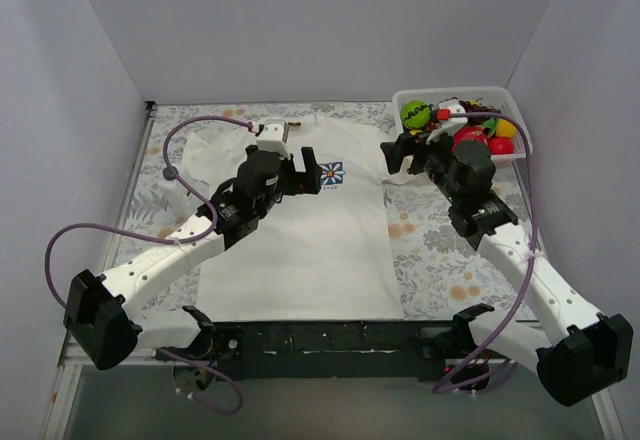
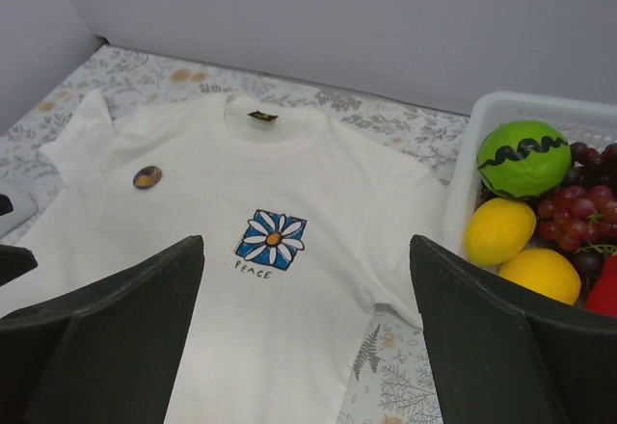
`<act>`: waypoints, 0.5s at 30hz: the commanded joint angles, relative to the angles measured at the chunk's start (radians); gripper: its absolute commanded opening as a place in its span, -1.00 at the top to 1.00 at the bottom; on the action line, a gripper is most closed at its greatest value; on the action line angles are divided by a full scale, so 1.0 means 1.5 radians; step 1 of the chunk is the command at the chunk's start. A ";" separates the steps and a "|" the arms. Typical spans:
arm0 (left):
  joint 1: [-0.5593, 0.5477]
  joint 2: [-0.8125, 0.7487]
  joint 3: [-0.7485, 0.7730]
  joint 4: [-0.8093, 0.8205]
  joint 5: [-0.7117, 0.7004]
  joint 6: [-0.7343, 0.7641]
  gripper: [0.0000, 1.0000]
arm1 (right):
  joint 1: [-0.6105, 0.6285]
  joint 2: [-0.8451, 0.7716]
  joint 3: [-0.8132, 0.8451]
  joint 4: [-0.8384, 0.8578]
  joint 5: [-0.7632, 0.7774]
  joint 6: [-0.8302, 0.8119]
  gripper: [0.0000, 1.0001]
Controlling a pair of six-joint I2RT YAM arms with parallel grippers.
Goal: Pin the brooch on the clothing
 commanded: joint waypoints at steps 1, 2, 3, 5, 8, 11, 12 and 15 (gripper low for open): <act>-0.002 -0.019 -0.009 0.009 -0.033 0.011 -0.96 | -0.002 -0.079 -0.078 0.154 0.039 -0.012 -0.89; -0.002 -0.021 -0.013 0.018 -0.029 0.013 -0.96 | -0.002 -0.096 -0.086 0.165 0.049 -0.013 -0.89; -0.002 -0.027 -0.017 0.023 -0.024 0.016 -0.96 | -0.002 -0.102 -0.093 0.171 0.051 -0.016 -0.89; -0.002 -0.035 -0.030 0.038 -0.026 0.017 -0.96 | -0.002 -0.108 -0.100 0.172 0.060 -0.021 -0.89; -0.002 -0.052 -0.044 0.050 -0.040 0.021 -0.96 | -0.002 -0.104 -0.104 0.166 0.070 -0.032 -0.89; -0.002 -0.080 -0.063 0.066 -0.059 0.036 -0.96 | -0.002 -0.109 -0.139 0.197 0.073 -0.043 -0.89; -0.002 -0.089 -0.078 0.070 -0.060 0.040 -0.96 | -0.002 -0.114 -0.149 0.217 0.074 -0.048 -0.89; -0.002 -0.134 -0.122 0.117 -0.065 0.075 -0.96 | -0.002 -0.134 -0.202 0.249 0.100 -0.078 -0.89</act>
